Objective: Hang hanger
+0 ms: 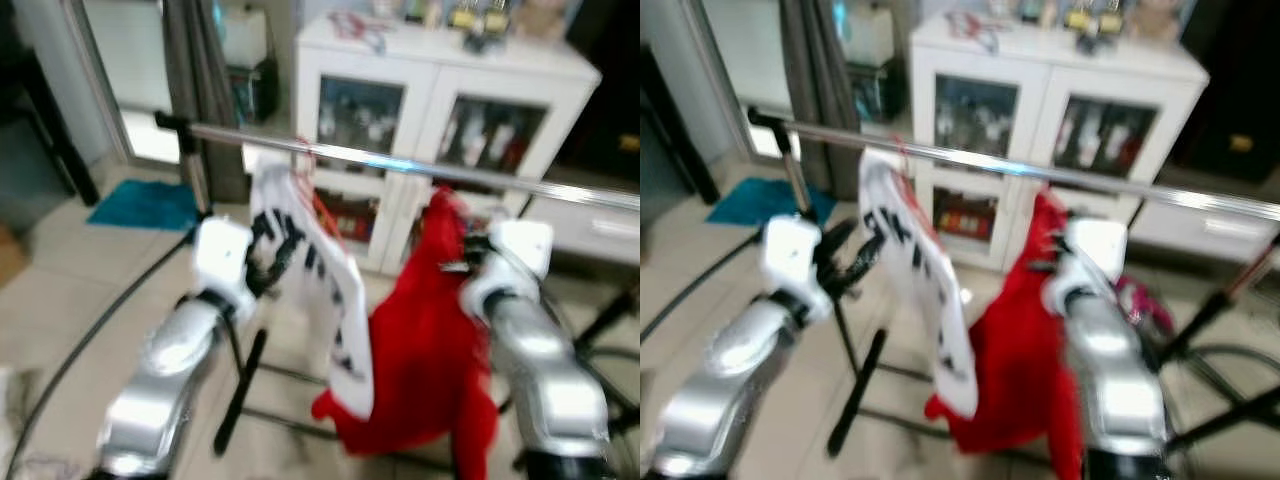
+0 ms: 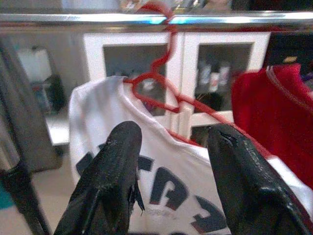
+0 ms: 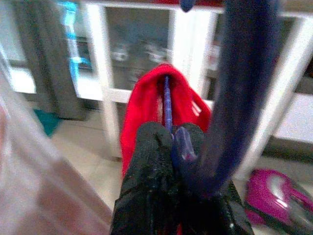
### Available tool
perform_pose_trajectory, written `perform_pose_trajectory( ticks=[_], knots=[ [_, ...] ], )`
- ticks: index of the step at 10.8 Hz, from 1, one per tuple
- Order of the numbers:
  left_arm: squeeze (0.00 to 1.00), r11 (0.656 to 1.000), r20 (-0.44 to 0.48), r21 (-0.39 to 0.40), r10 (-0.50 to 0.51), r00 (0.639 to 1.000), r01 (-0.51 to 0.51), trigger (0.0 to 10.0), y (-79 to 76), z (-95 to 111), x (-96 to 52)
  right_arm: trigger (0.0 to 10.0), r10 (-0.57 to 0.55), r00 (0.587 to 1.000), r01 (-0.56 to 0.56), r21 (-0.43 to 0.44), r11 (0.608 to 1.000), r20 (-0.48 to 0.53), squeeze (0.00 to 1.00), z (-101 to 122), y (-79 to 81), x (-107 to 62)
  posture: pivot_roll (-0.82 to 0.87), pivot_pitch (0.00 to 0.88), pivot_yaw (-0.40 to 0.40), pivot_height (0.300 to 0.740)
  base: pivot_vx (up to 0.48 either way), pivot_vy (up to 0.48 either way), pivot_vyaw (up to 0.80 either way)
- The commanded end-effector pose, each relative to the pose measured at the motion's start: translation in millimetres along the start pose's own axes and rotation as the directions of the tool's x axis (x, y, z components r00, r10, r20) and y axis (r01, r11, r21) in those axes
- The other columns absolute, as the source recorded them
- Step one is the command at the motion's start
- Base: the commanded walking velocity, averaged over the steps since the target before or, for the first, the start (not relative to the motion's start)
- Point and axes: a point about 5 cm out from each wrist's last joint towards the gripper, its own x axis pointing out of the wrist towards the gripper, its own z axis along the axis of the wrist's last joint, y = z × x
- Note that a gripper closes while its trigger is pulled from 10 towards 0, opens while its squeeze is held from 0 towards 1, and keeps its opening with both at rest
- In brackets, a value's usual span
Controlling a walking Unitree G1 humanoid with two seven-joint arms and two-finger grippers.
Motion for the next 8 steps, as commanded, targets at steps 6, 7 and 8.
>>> perform_pose_trajectory(
  ticks=[6, 7, 8],
  knots=[
    [0.00, 0.996, 0.015, -0.017, -0.091, 0.996, 0.091, 10.0, -17.2, 3.5, 1.2, 10.0, 0.023, 0.994, -0.016, -0.070, 0.997, 0.105, 0.00, 20.4, -0.3, 3.1, 0.10, 0.000, -0.031, 0.740, 0.111, 0.000, 0.00],
    [0.00, 0.994, 0.020, -0.020, -0.108, 0.994, 0.109, 10.0, -18.6, 4.4, 1.4, 10.0, 0.026, 0.992, -0.017, -0.076, 0.997, 0.121, 0.00, 24.2, 0.2, 6.2, 0.10, 0.000, -0.029, 0.740, 0.000, 0.000, 0.00],
    [0.00, 0.989, 0.028, -0.027, -0.144, 0.989, 0.145, 10.0, -21.4, 6.4, 1.6, 10.0, 0.036, 0.989, -0.022, -0.091, 0.996, 0.146, 0.00, 32.2, 1.7, 13.3, 0.10, 0.000, -0.027, 0.740, 0.000, 0.000, 0.00]
  ],
)
